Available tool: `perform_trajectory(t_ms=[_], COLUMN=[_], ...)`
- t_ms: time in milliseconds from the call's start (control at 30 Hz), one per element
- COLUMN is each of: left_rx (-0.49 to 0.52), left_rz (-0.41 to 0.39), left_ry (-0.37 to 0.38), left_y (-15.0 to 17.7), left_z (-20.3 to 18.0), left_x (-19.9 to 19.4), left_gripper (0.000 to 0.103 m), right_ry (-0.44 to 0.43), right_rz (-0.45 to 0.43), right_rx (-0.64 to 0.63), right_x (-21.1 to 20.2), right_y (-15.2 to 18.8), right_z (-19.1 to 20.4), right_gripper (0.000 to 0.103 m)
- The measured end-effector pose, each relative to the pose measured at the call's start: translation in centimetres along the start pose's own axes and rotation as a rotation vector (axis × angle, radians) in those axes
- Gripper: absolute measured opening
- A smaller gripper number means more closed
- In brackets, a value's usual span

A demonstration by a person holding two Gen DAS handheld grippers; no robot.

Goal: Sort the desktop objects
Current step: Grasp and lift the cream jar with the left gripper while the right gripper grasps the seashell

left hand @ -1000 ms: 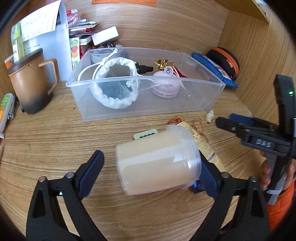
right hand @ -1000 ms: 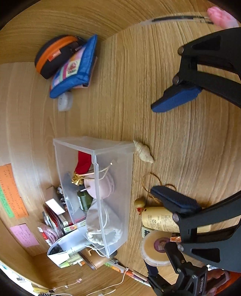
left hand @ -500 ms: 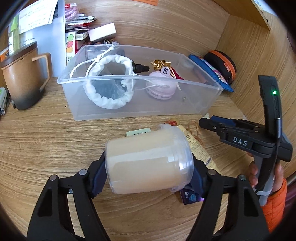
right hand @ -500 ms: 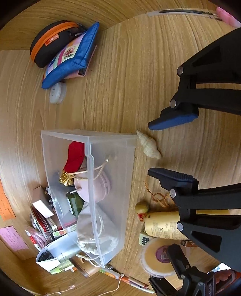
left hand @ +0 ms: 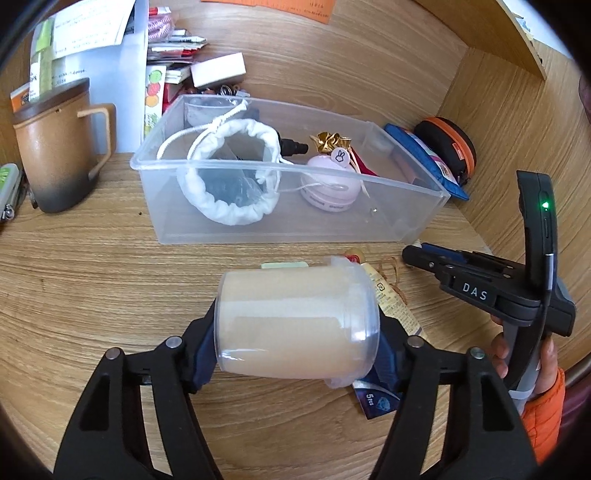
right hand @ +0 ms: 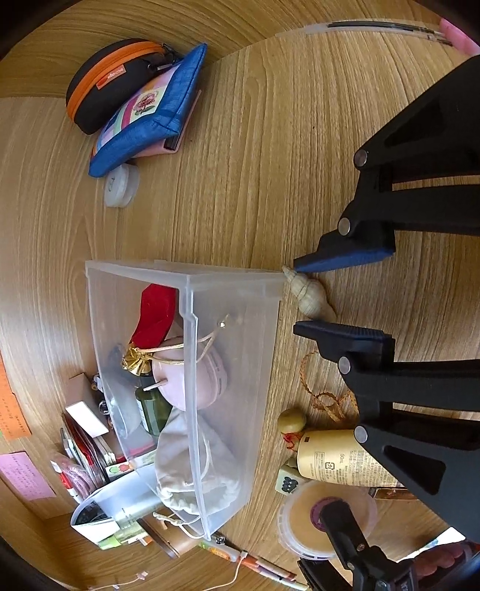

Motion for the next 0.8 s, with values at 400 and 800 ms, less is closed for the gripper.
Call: perform_trajectory(t_ms=[400, 800], left_rx=[0.022, 0.040], left_rz=[-0.037, -0.093], left_ry=[-0.028, -0.063], left_y=[-0.8, -2.3], left_z=[0.6, 0.7], left_x=[-1.2, -2.9], left_gripper=[0.066, 0.066], right_ry=[-0.017, -0.052], right_rz=[-0.063, -0.160], right_rx=[-0.005, -0.024], right_x=[-3.2, -7.4], right_y=[-0.2, -2.0], right_z=[0.2, 1.2], right_gripper=[0.024, 0.024])
Point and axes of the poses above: each gripper's, at about its wrist camera, not at the fingertips, and x roughly the way its jaws point, z to its left, y to its underside, the point moved 7 cm from there along x, roughly the way its jaws point, and after that the axes turned 10 degrees about -z, right-handed, at the moved point
